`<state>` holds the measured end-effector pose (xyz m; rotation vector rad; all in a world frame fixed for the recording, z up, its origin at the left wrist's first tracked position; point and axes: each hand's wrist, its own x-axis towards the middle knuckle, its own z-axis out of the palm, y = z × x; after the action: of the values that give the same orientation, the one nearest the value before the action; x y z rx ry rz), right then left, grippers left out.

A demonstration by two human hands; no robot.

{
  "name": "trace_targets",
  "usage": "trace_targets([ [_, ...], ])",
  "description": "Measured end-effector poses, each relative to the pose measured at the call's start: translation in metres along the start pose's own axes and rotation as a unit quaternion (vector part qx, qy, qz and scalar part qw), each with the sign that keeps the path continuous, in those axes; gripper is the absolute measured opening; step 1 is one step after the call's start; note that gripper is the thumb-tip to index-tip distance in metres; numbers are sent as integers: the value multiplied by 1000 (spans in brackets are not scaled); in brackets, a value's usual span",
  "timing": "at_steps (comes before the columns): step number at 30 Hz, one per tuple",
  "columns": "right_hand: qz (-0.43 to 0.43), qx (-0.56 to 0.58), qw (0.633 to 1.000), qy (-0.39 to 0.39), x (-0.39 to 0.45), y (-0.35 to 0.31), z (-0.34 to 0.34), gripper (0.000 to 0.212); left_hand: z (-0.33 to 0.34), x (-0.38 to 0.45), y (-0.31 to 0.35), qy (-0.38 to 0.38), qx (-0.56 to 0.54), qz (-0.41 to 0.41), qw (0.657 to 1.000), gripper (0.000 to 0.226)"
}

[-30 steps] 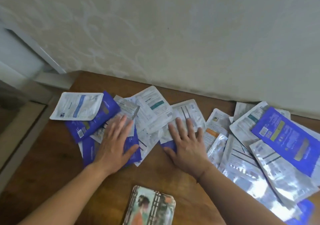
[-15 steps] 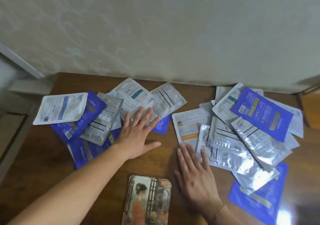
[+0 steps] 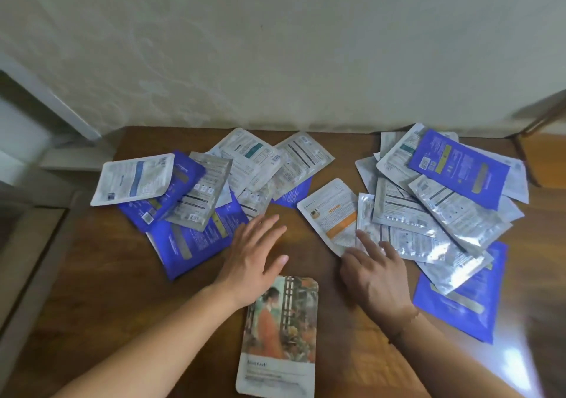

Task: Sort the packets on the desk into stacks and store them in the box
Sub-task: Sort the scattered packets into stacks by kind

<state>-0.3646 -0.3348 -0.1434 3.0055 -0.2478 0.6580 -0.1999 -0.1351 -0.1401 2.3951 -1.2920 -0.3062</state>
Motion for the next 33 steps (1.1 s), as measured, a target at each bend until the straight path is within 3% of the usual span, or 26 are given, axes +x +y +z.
trace_targets([
  [3,105,98,989,38,3,-9,-12,28,0,-8,7,27,-28,-15,999,62],
  [5,166,140,974,57,3,-17,-17,25,-3,-5,22,75,-142,-95,982,70],
  [6,188,170,965,70,3,-21,-21,21,-6,-1,30,101,-239,-161,952,71],
  [9,241,331,907,96,7,-30,-46,3,-15,6,49,121,-519,-284,797,66],
  [11,309,444,836,94,7,-33,-72,7,-17,1,59,77,-601,-294,739,64],
  [12,352,507,783,82,6,-34,-83,9,-19,-2,66,54,-631,-287,719,59],
  [14,423,607,671,44,2,-33,-98,8,-22,-11,82,34,-672,-273,688,41],
  [16,453,652,609,3,-5,-26,-106,9,-26,-19,96,53,-689,-274,668,30],
  [18,457,669,583,-61,-9,-15,-110,5,-28,-25,104,78,-680,-277,674,29],
  [22,432,683,562,-175,0,10,-110,18,-29,-44,114,71,-582,-297,753,19],
  [26,368,665,595,-259,13,15,-103,27,-31,-63,123,33,-513,-307,801,19],
  [28,381,653,600,-261,6,4,-97,23,-30,-79,121,40,-492,-320,809,31],
  [30,418,653,577,-257,-7,-17,-92,21,-24,-106,115,98,-465,-362,802,52],
  [33,461,647,545,-267,-24,-56,-84,20,-3,-156,109,168,-444,-387,790,62],
])
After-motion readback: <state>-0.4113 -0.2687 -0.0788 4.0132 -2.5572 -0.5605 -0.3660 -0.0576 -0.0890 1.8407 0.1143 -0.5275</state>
